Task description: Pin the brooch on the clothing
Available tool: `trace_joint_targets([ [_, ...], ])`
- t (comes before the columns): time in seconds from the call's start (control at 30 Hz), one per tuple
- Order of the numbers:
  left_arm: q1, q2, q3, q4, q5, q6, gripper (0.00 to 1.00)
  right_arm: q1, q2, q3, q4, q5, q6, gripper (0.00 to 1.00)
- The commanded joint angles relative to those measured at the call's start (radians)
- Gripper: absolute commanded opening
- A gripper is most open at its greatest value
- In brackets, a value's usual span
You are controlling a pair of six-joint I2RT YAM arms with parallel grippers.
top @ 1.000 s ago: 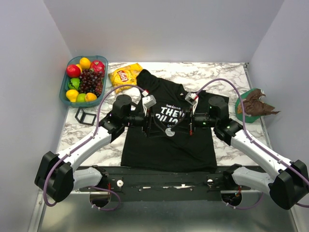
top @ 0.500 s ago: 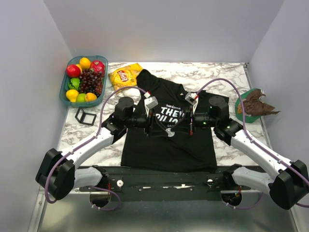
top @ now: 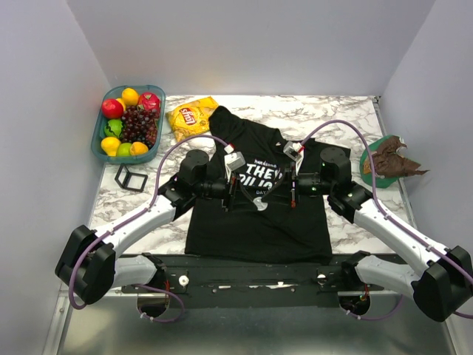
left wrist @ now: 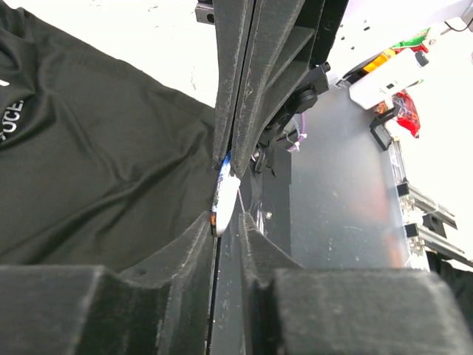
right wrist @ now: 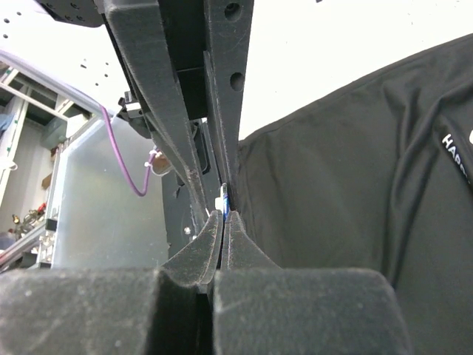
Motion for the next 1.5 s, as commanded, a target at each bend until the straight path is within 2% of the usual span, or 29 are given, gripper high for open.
trace_joint_targets([
  [0.0, -0.015, 0.006, 0.029, -0.005, 0.010, 0.011, 0.25, 0.006, -0.016, 0.016, 0.026, -0.014, 0.002, 0.01],
  [0.1, -0.017, 0.008, 0.029, -0.008, 0.010, 0.013, 0.21, 0.006, -0.016, 0.014, 0.024, -0.011, 0.002, 0.01],
  [0.2, -0.020, 0.008, 0.029, -0.008, 0.010, 0.014, 0.11, 0.006, -0.015, 0.013, 0.026, 0.003, 0.000, 0.01],
  [0.23, -0.020, 0.008, 0.029, -0.009, 0.010, 0.017, 0.05, 0.006, -0.015, 0.011, 0.026, 0.006, -0.001, 0.01],
  [0.3, -0.020, 0.006, 0.030, -0.015, 0.004, 0.020, 0.01, 0.006, -0.016, 0.010, 0.026, 0.016, -0.001, 0.01],
  [0.47, -0.023, -0.009, 0.029, -0.018, -0.029, 0.036, 0.00, 0.006, -0.010, 0.004, 0.024, 0.046, -0.010, 0.01],
  [0.57, -0.021, -0.008, 0.036, -0.054, -0.120, 0.042, 0.00, 0.004, -0.027, 0.005, 0.006, 0.128, -0.010, 0.01],
  [0.63, -0.023, 0.008, 0.067, -0.127, -0.193, 0.054, 0.00, 0.000, -0.036, 0.028, -0.058, 0.235, -0.024, 0.08],
  [0.67, -0.026, 0.032, 0.082, -0.155, -0.295, 0.057, 0.00, -0.010, -0.038, 0.037, -0.097, 0.268, -0.029, 0.12],
  [0.7, -0.024, 0.048, 0.111, -0.204, -0.337, 0.059, 0.00, -0.017, -0.039, 0.043, -0.114, 0.321, -0.032, 0.23],
  [0.8, -0.032, 0.109, 0.159, -0.238, -0.525, 0.022, 0.00, -0.043, -0.049, 0.068, -0.178, 0.459, -0.032, 0.47],
  [0.93, -0.052, 0.199, 0.235, -0.256, -0.680, -0.047, 0.00, -0.082, -0.068, 0.090, -0.263, 0.639, 0.003, 0.65],
  [0.97, -0.064, 0.224, 0.258, -0.273, -0.722, -0.049, 0.00, -0.097, -0.073, 0.093, -0.293, 0.683, 0.014, 0.67],
  [1.0, -0.085, 0.276, 0.315, -0.313, -0.787, -0.043, 0.00, -0.097, -0.079, 0.097, -0.313, 0.796, 0.022, 0.69],
  [1.07, -0.113, 0.334, 0.375, -0.353, -0.846, -0.015, 0.00, -0.100, -0.090, 0.102, -0.364, 0.907, 0.043, 0.69],
  [1.1, -0.141, 0.389, 0.430, -0.383, -0.869, -0.007, 0.00, -0.099, -0.098, 0.099, -0.372, 1.010, 0.048, 0.70],
  [1.2, -0.173, 0.486, 0.537, -0.431, -0.949, 0.016, 0.00, -0.099, -0.145, 0.071, -0.381, 1.099, 0.065, 0.70],
  [1.37, -0.231, 0.618, 0.708, -0.531, -1.122, 0.077, 0.00, -0.099, -0.243, 0.022, -0.378, 1.153, 0.088, 0.70],
  [1.47, -0.241, 0.696, 0.803, -0.580, -1.173, 0.100, 0.00, -0.099, -0.312, -0.005, -0.372, 1.176, 0.088, 0.71],
])
